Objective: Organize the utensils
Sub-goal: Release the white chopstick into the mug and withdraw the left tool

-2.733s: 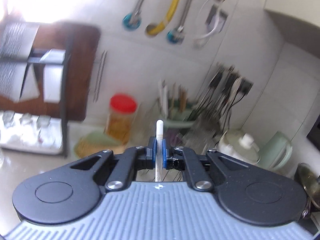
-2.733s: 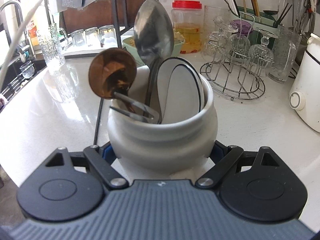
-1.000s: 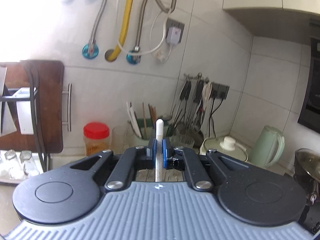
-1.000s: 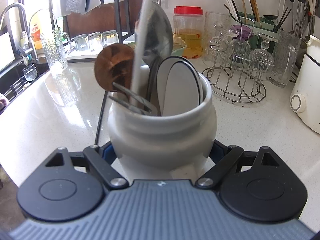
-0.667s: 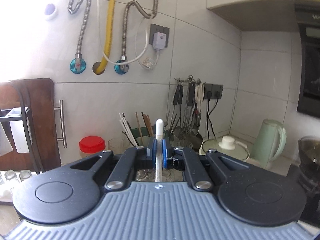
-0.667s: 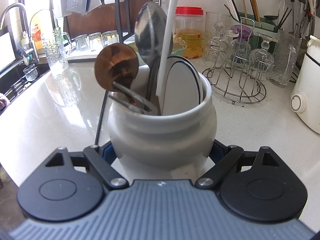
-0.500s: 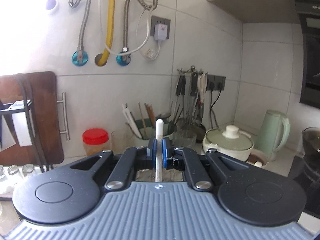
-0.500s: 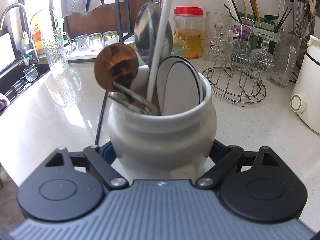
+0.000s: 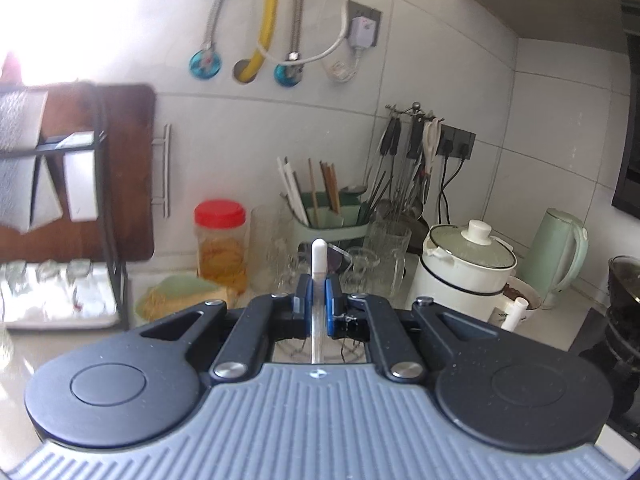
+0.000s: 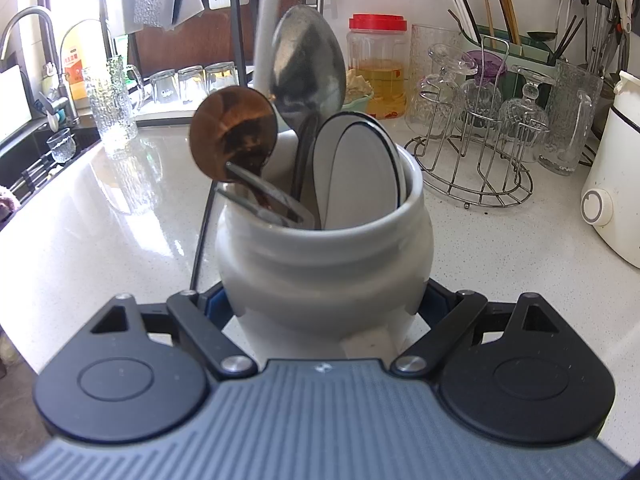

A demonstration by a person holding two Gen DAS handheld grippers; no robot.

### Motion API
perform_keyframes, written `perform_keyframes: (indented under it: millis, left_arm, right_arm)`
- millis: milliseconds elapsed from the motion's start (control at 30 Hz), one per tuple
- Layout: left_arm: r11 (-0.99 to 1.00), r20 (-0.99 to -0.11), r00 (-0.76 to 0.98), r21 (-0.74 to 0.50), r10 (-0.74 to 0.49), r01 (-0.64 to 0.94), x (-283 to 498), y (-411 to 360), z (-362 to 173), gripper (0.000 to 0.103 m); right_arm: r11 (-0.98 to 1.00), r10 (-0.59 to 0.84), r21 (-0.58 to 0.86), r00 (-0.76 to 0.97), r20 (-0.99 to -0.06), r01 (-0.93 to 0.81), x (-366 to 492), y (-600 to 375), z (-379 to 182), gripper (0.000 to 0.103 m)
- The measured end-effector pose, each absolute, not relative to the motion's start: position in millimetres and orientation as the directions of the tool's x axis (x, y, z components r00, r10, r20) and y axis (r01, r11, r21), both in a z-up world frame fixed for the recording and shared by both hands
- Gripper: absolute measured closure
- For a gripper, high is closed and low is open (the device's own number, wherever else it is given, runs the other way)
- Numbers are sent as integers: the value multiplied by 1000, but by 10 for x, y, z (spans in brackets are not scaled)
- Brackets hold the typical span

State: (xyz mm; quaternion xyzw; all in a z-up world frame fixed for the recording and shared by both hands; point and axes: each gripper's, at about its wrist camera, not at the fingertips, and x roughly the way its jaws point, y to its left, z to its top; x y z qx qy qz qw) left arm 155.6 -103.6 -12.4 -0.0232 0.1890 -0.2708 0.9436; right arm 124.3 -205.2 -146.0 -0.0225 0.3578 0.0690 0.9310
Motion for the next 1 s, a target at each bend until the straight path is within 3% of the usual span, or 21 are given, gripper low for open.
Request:
perform_keyframes:
  millis: [467, 1000]
  left_arm:
    - [855, -370, 773, -161, -516, 494, 1230, -800, -122, 94]
    - [856, -465, 724, -192, -510, 480, 1399, -886, -280, 94]
  right_arm:
    - [988, 121, 9, 736, -666, -155, 1245, -2060, -1463, 12]
    - [988, 122, 9, 738, -664, -155, 1243, -2058, -1472, 12]
